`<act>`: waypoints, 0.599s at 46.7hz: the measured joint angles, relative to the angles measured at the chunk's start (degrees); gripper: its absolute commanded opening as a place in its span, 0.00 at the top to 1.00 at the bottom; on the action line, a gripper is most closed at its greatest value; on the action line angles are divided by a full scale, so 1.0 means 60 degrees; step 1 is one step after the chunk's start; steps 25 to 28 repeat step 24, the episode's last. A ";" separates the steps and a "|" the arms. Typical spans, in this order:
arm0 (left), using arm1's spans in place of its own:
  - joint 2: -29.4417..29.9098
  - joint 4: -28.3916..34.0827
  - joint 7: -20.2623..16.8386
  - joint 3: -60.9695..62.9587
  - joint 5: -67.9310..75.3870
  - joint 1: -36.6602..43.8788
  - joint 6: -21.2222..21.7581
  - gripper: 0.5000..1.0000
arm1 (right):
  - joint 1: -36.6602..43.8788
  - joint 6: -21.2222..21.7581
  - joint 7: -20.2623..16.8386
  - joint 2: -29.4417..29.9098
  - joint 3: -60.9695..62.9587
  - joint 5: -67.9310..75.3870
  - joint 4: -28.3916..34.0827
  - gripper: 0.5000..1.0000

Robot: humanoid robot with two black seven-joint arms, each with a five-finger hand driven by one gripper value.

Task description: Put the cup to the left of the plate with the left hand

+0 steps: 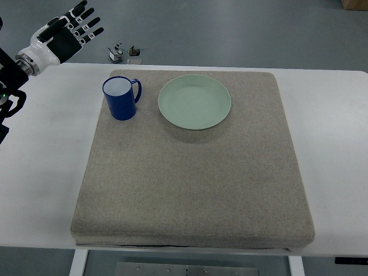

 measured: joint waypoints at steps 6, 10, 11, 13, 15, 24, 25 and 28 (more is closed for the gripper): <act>-0.0095 0.0174 0.0055 0.0007 0.0009 -0.0004 -0.0006 0.00 | 0.0000 0.0000 0.0000 0.0000 0.0001 0.0000 -0.0001 0.13; -0.0143 0.0242 0.0134 0.0009 0.0015 -0.0004 -0.0011 0.00 | 0.0000 0.0000 0.0000 0.0000 0.0001 0.0000 -0.0002 0.13; -0.0146 0.0246 0.0135 0.0008 0.0015 -0.0004 -0.0011 0.00 | 0.0001 0.0007 0.0000 0.0000 0.0001 0.0000 -0.0002 0.13; -0.0148 0.0248 0.0136 0.0007 0.0016 -0.0004 -0.0011 0.00 | 0.0000 0.0017 0.0000 0.0000 0.0000 0.0000 -0.0002 0.13; -0.0149 0.0249 0.0135 0.0004 0.0016 -0.0004 -0.0010 0.00 | 0.0000 0.0034 0.0000 0.0000 0.0000 -0.0003 0.0003 0.13; -0.0149 0.0264 0.0135 -0.0001 0.0016 0.0017 -0.0011 0.00 | -0.0010 0.0058 0.0011 0.0000 0.0008 0.0007 0.0015 0.13; -0.0149 0.0264 0.0135 -0.0001 0.0016 0.0017 -0.0011 0.00 | -0.0010 0.0058 0.0011 0.0000 0.0008 0.0007 0.0015 0.13; -0.0149 0.0264 0.0135 -0.0001 0.0016 0.0017 -0.0011 0.00 | -0.0010 0.0058 0.0011 0.0000 0.0008 0.0007 0.0015 0.13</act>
